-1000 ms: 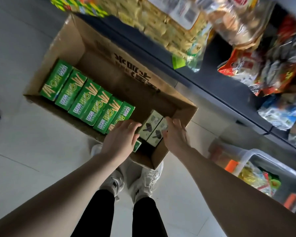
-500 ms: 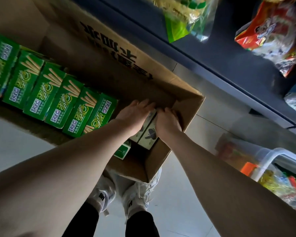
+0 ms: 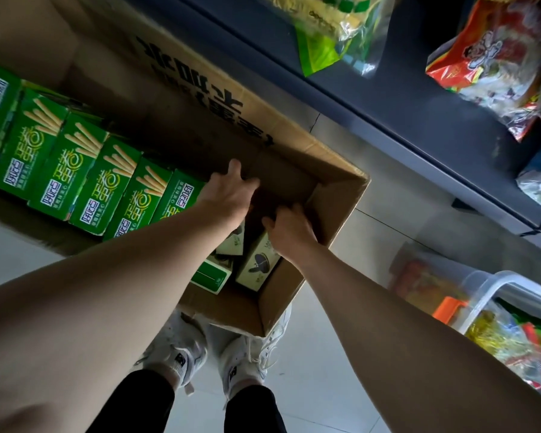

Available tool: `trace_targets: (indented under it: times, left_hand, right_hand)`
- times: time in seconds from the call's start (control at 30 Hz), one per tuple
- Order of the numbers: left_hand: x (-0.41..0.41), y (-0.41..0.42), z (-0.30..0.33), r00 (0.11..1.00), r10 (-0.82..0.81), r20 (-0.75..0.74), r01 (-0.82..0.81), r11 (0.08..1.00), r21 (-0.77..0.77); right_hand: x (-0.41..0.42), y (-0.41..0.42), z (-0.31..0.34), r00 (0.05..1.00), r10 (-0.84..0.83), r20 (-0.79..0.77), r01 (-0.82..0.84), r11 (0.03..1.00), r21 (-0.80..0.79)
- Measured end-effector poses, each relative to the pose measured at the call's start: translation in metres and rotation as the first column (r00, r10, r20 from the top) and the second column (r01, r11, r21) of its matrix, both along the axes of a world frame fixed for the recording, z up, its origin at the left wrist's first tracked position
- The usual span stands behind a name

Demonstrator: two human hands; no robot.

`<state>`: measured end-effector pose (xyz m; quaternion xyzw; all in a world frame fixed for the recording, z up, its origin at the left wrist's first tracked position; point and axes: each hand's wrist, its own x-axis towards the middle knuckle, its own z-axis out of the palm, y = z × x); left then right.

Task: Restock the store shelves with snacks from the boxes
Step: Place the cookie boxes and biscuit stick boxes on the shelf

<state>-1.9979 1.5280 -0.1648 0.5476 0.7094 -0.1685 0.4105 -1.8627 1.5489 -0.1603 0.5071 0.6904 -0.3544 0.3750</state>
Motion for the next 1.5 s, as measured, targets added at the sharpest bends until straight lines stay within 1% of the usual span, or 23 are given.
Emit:
trace_targets:
  times: [0.03, 0.07, 0.1, 0.13, 0.2, 0.27, 0.33, 0.4, 0.5, 0.57, 0.67, 0.73, 0.8, 0.9, 0.97, 1.07, 1.13, 1.23, 1.3, 1.33, 1.5]
  left_hand:
    - [-0.001, -0.002, 0.000, 1.000, 0.016, -0.001, -0.016, 0.999, 0.028]
    - [-0.001, -0.003, 0.001, 0.999, 0.034, 0.007, -0.034, 0.997, 0.063]
    - [0.000, -0.004, 0.002, 0.999, 0.050, 0.020, -0.052, 0.993, 0.103]
    - [0.001, -0.005, 0.003, 0.997, 0.063, 0.033, -0.067, 0.986, 0.155]
    - [0.002, -0.006, 0.005, 0.995, 0.079, 0.058, -0.093, 0.955, 0.283]
    - [0.001, -0.004, 0.010, 0.991, 0.103, 0.090, -0.130, 0.906, 0.403]
    - [-0.004, 0.000, 0.015, 0.985, 0.135, 0.111, -0.172, 0.853, 0.492]
    - [-0.010, -0.001, 0.019, 0.978, 0.169, 0.125, -0.210, 0.823, 0.528]
    - [-0.020, -0.008, 0.022, 0.970, 0.199, 0.139, -0.243, 0.825, 0.511]
    - [-0.025, -0.013, 0.026, 0.963, 0.216, 0.159, -0.267, 0.825, 0.499]
    - [-0.030, -0.017, 0.046, 0.933, 0.290, 0.211, -0.359, 0.780, 0.513]
    - [-0.035, -0.019, 0.070, 0.900, 0.370, 0.231, -0.435, 0.732, 0.524]
    - [-0.043, -0.020, 0.101, 0.876, 0.416, 0.243, -0.479, 0.693, 0.539]
    - [-0.057, -0.023, 0.155, 0.862, 0.443, 0.248, -0.505, 0.698, 0.508]
    - [-0.065, -0.028, 0.194, 0.862, 0.443, 0.245, -0.504, 0.701, 0.504]
    - [-0.077, -0.038, 0.259, 0.871, 0.433, 0.234, -0.488, 0.701, 0.521]
    - [-0.087, -0.044, 0.306, 0.880, 0.424, 0.213, -0.469, 0.709, 0.527]
    - [-0.102, -0.052, 0.381, 0.877, 0.422, 0.227, -0.476, 0.706, 0.525]
    - [-0.111, -0.056, 0.432, 0.874, 0.426, 0.235, -0.481, 0.687, 0.545]
    - [-0.117, -0.056, 0.457, 0.873, 0.425, 0.238, -0.481, 0.677, 0.557]
    - [-0.147, -0.058, 0.572, 0.886, 0.407, 0.224, -0.452, 0.644, 0.617]
  right_hand:
    - [-0.002, -0.005, -0.001, 0.999, -0.016, 0.035, 0.016, 1.000, -0.001]
    - [-0.005, -0.009, 0.000, 0.998, 0.026, 0.061, -0.025, 1.000, -0.011]
    - [-0.005, -0.014, -0.002, 0.998, 0.053, 0.044, -0.053, 0.999, -0.002]
    - [-0.006, -0.017, -0.005, 0.997, 0.052, 0.052, -0.051, 0.998, -0.030]
    - [-0.009, -0.018, -0.008, 0.997, -0.037, 0.063, 0.043, 0.993, -0.111]
    - [-0.008, -0.020, -0.012, 0.992, -0.122, 0.035, 0.125, 0.987, -0.103]
    - [-0.006, -0.024, -0.010, 0.986, -0.166, 0.024, 0.167, 0.979, -0.119]
    - [-0.009, -0.026, -0.007, 0.977, -0.215, -0.002, 0.213, 0.969, -0.126]
    - [-0.013, -0.029, -0.005, 0.949, -0.315, 0.026, 0.315, 0.941, -0.123]
    - [-0.012, -0.033, 0.000, 0.922, -0.386, 0.024, 0.387, 0.919, -0.081]
    - [-0.010, -0.039, 0.026, 0.886, -0.463, -0.032, 0.464, 0.885, 0.040]
    - [-0.006, -0.039, 0.056, 0.836, -0.541, -0.088, 0.548, 0.832, 0.088]
    - [0.002, -0.038, 0.089, 0.775, -0.623, -0.107, 0.632, 0.769, 0.100]
    - [0.019, -0.032, 0.142, 0.712, -0.693, -0.111, 0.702, 0.708, 0.083]
    - [0.025, -0.024, 0.183, 0.634, -0.760, -0.140, 0.771, 0.636, 0.036]
    - [0.025, -0.015, 0.249, 0.491, -0.842, -0.224, 0.851, 0.519, -0.085]
    - [0.018, -0.008, 0.296, 0.428, -0.860, -0.277, 0.870, 0.475, -0.132]
    - [0.005, 0.004, 0.369, 0.360, -0.870, -0.338, 0.869, 0.444, -0.218]
    - [-0.005, 0.012, 0.418, 0.317, -0.862, -0.396, 0.858, 0.439, -0.268]
    - [-0.011, 0.017, 0.442, 0.311, -0.844, -0.437, 0.850, 0.453, -0.270]
    - [-0.043, 0.043, 0.561, 0.394, -0.661, -0.639, 0.730, 0.647, -0.219]
